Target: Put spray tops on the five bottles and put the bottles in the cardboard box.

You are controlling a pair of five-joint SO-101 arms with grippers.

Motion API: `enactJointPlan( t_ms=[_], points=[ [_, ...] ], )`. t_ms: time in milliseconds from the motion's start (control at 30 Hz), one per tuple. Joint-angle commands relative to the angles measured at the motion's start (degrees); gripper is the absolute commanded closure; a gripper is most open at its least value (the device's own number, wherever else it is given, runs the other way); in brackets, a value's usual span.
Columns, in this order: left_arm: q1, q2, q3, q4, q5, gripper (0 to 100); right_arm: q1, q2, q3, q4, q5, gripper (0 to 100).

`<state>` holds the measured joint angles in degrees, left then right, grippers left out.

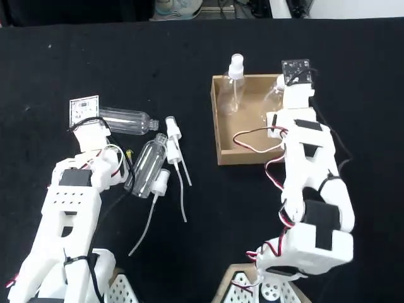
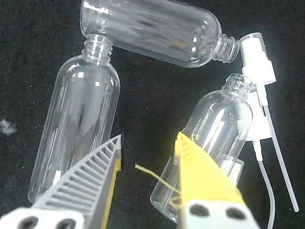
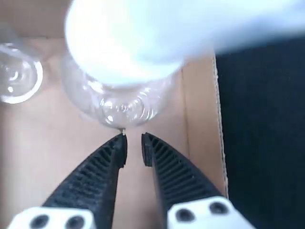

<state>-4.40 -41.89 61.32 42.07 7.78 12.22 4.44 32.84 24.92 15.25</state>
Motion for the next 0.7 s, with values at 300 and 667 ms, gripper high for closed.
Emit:
enactJointPlan(
  t_ms=[300,667],
  points=[
    [0.48,0.0,-0.22,-0.7,0.26,82,-2.29,2.42,-3.3,-6.68,0.0,97.6],
    [0.48,0.0,-0.22,-0.7,0.26,82,-4.92,2.51,-3.3,-8.18,0.0,97.6]
  ],
)
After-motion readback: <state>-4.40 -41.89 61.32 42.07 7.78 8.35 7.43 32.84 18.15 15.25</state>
